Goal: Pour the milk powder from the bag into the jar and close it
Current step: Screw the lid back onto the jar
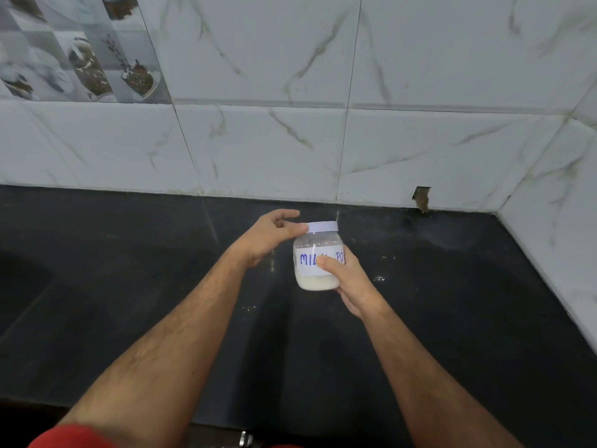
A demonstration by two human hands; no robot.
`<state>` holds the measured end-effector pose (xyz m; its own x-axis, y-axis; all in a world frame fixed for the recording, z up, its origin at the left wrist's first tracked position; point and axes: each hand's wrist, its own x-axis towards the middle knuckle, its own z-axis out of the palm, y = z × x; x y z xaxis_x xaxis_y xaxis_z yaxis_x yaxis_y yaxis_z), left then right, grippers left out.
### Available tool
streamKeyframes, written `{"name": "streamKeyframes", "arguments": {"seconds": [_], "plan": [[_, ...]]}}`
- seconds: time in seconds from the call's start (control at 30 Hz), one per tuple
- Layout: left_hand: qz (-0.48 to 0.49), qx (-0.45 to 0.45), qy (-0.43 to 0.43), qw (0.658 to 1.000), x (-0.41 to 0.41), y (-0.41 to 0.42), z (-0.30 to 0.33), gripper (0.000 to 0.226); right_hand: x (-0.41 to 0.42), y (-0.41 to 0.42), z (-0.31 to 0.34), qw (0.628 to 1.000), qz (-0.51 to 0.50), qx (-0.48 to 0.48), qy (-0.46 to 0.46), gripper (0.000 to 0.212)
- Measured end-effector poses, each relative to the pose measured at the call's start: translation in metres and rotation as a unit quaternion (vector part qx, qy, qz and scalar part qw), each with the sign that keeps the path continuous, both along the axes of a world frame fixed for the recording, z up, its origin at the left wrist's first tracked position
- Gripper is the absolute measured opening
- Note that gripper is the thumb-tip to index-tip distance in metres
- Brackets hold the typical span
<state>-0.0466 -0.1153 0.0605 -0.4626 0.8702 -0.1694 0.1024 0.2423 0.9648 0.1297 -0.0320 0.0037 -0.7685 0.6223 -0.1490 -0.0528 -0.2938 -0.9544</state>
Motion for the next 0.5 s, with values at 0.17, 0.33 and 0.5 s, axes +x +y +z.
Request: {"name": "streamKeyframes", "arguments": {"seconds": [0.17,0.33,0.5], "plan": [[0.025,0.009,-0.048,0.998,-0.014,-0.009,0.001,0.028,-0.013,-0.014,0.008,0.987,-0.084,0.118,-0.067,0.063],[-0.055,-0.047,-0.013,0.997,0.005,-0.002,0.025,0.057,-0.023,-0.031,0.013,0.953,-0.145,0.218,-0.152,0.073],[0.028,-0.086,0.128,0.988,0.017,0.004,0.016,0.084,-0.035,-0.052,0.017,0.936,-0.173,0.237,-0.192,0.082]]}}
